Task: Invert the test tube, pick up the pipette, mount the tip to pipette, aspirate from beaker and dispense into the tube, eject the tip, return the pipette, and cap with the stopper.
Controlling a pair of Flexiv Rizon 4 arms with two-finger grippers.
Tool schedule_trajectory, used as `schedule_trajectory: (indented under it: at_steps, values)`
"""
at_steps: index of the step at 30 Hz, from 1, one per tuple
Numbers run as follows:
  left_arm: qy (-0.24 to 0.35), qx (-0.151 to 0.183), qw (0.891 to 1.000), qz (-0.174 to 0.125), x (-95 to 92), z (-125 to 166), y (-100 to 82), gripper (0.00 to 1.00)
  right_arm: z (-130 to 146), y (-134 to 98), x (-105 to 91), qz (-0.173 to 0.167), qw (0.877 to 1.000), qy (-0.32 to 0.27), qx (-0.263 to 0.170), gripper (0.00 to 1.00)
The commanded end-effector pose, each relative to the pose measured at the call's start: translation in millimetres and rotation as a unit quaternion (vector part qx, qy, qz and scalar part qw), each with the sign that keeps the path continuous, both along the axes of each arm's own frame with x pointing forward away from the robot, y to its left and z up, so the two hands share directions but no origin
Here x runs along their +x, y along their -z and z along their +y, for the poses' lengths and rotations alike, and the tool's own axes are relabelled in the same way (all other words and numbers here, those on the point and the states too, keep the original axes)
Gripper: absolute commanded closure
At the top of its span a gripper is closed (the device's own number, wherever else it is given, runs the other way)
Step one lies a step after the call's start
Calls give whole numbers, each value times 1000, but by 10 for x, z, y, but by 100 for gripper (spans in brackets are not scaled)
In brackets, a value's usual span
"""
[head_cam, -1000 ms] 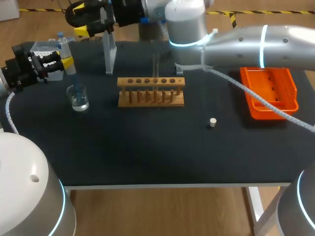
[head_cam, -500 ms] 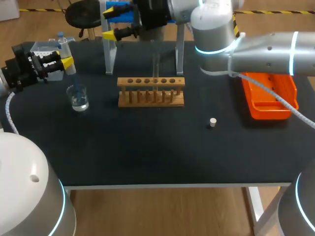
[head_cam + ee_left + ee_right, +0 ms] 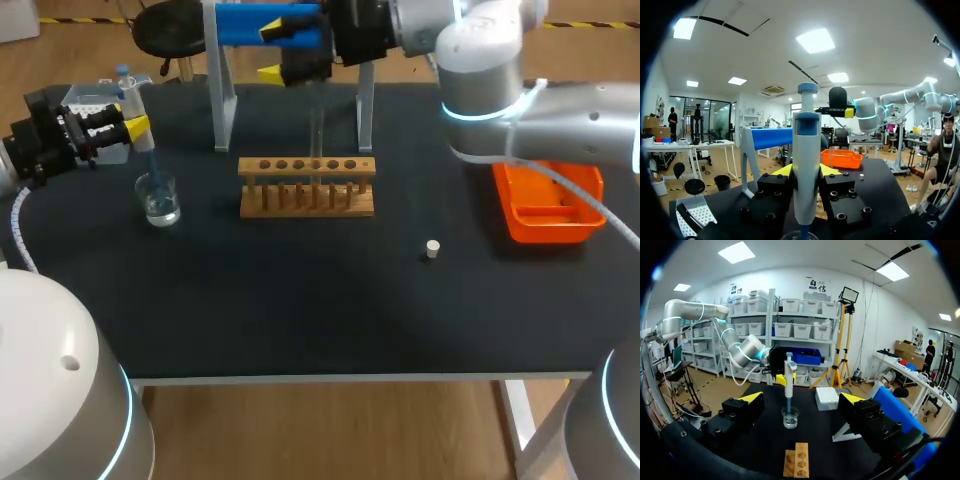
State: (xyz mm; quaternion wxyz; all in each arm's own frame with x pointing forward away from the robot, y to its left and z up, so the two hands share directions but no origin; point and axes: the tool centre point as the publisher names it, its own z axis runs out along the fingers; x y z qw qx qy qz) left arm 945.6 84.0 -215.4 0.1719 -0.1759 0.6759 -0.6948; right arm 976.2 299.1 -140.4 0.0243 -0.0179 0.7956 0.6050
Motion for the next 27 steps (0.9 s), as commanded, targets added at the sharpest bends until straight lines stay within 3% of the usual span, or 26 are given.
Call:
schedule_trajectory:
  at_steps: [1, 16, 27]
  values:
    - [2, -1, 1000, 0, 1, 12, -1, 100, -216, 75, -21, -2, 1000, 6, -5, 0]
    - [2, -1, 1000, 0, 1, 12, -1, 100, -582, 458, 107, -2, 1000, 19, -16, 0]
    - [2, -1, 1000, 0, 1, 12, -1, 100, -721, 716, 127, -20, 1000, -9, -21, 0]
